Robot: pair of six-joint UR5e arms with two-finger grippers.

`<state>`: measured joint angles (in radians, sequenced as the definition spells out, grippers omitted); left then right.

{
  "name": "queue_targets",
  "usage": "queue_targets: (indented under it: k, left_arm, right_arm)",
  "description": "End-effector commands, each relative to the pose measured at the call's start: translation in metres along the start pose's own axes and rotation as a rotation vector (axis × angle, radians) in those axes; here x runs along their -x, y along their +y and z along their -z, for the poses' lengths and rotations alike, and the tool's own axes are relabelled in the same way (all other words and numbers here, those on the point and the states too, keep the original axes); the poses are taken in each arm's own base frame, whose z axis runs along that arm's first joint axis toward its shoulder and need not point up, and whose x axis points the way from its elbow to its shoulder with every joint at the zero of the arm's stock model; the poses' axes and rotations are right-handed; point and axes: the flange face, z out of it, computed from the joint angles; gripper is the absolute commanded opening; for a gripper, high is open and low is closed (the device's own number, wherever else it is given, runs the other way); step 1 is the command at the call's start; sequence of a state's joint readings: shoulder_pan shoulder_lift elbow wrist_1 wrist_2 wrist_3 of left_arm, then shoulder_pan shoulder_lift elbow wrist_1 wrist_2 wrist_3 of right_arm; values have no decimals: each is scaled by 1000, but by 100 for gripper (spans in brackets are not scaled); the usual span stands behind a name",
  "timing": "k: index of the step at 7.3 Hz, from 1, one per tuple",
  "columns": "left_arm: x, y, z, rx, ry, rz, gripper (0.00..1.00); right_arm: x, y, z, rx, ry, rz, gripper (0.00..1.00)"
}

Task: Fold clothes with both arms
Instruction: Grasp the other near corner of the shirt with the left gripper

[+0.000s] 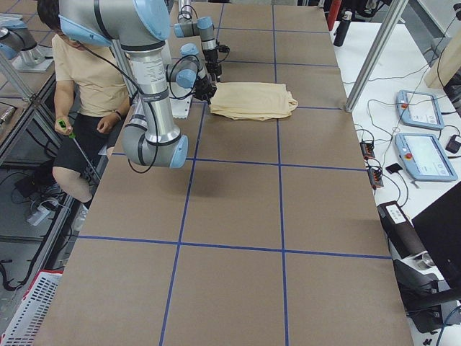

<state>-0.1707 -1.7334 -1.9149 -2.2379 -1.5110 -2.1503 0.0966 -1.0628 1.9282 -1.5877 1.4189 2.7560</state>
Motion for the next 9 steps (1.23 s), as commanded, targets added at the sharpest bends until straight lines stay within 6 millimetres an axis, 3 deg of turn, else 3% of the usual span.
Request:
queue_targets:
  k: [1,5,6,7,9]
  left_arm:
    - [-1,3,-1,5,0,-1,57]
    - [2,3,-4,3,-6,-2,46]
    - [3,4,-4,4,-8,-3,31]
    - [4,6,-4,8,-9,-5,0]
    - [1,8,-1,14,-2,-4,0]
  right_arm:
    - [0,0,1,1,0,1,0]
    - [0,-2,2,3,-1,0,0]
    - [0,-2,2,3,-1,0,0]
    - [0,-2,2,3,-1,0,0]
    - [-1,-2,2,1,-1,1,0]
